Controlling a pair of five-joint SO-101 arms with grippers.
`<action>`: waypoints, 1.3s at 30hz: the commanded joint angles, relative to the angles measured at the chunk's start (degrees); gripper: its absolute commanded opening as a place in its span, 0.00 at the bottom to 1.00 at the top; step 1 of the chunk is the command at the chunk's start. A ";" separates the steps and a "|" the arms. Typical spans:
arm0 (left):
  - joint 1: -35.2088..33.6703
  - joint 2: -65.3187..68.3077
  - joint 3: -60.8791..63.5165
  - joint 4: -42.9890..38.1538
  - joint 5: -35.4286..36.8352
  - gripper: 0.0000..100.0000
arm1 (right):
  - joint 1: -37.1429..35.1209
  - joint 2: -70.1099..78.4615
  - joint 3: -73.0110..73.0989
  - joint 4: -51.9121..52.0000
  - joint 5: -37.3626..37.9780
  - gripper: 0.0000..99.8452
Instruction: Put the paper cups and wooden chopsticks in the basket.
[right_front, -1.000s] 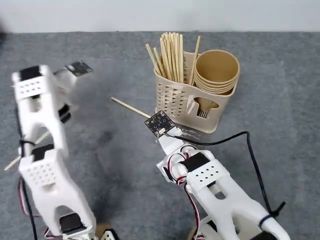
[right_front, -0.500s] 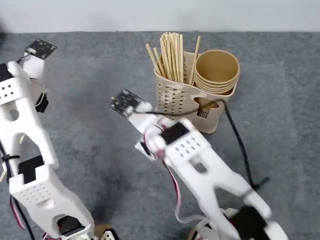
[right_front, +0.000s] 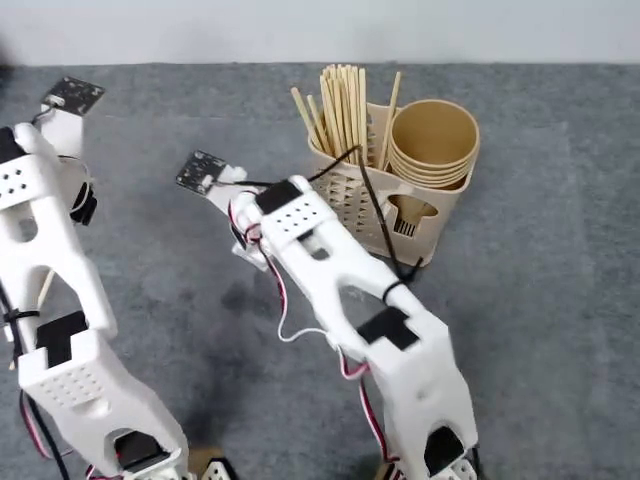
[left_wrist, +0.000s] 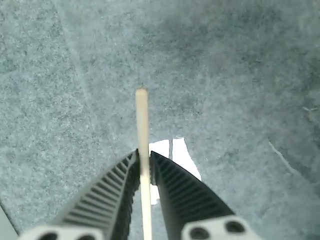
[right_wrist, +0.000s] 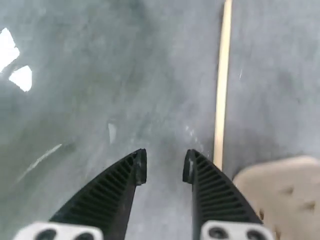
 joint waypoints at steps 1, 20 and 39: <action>-0.09 -4.22 -2.24 0.26 0.53 0.01 | 1.63 4.26 -11.60 0.48 0.53 0.15; -0.09 -4.13 -1.89 0.26 0.53 0.01 | 4.70 19.30 -22.24 0.66 0.62 0.14; 0.53 -4.22 -2.33 0.35 0.53 0.01 | -0.66 4.53 -22.24 23.43 0.62 0.01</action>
